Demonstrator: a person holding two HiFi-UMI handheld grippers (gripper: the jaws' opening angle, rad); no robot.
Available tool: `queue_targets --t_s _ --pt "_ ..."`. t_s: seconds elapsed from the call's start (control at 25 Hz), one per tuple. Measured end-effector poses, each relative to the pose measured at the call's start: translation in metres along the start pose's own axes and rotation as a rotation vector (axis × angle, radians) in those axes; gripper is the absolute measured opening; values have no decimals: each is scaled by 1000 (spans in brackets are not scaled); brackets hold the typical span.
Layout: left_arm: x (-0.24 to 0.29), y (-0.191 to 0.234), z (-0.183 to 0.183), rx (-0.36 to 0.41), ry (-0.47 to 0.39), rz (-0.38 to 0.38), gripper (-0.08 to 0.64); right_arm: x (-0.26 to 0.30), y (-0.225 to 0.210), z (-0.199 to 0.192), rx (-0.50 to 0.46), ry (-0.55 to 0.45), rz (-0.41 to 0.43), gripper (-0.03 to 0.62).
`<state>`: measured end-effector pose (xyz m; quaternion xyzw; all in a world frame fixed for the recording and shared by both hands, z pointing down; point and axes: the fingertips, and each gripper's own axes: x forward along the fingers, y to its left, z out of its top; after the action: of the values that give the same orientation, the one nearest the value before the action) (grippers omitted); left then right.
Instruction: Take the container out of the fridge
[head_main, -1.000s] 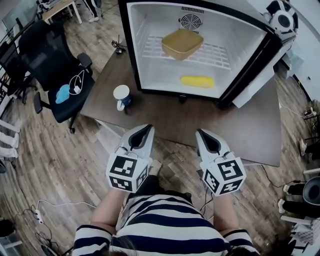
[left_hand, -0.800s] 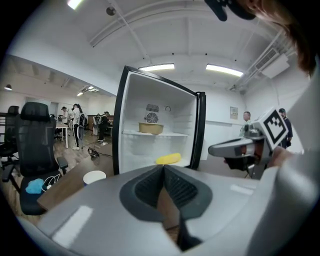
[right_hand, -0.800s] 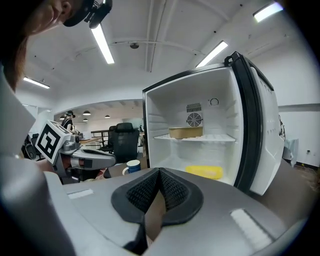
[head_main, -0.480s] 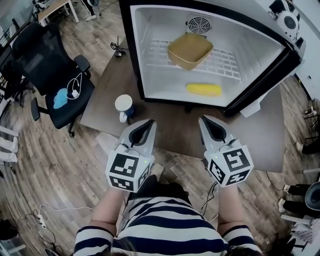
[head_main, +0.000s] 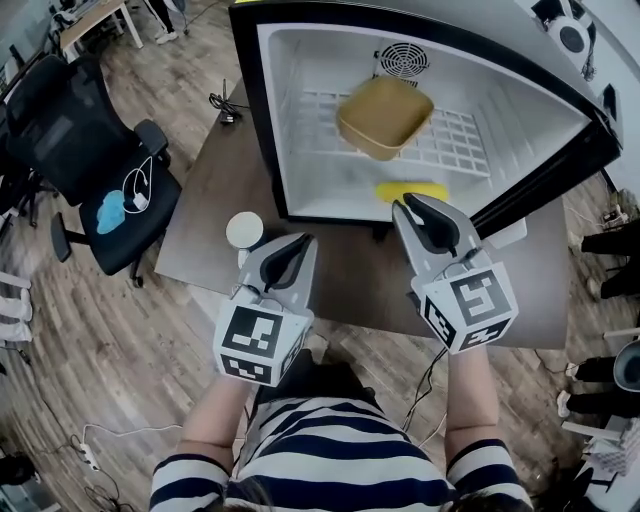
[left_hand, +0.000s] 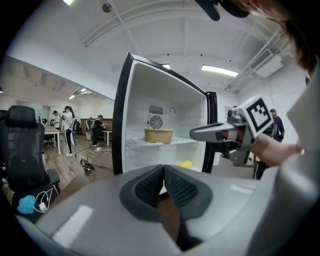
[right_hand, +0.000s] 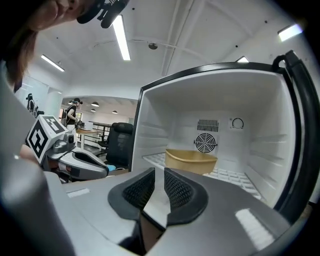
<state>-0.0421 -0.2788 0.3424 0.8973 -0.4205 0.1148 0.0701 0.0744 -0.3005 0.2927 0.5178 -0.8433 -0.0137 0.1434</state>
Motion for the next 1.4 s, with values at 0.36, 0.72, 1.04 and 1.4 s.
queue_targets --t_s 0.36,0.72,1.04,1.4 --pt "19 14 6 4 -7 -23 0 35 -10 23 -161 -3 1 115" --pt "33 22 8 -13 -8 -44 0 73 -25 27 -335 76 42 167" --pt "42 25 -1 -31 4 -58 0 96 -25 14 -543 203 101 170" --pt "46 29 -6 -42 11 -63 0 106 -23 -1 -695 341 190 106"
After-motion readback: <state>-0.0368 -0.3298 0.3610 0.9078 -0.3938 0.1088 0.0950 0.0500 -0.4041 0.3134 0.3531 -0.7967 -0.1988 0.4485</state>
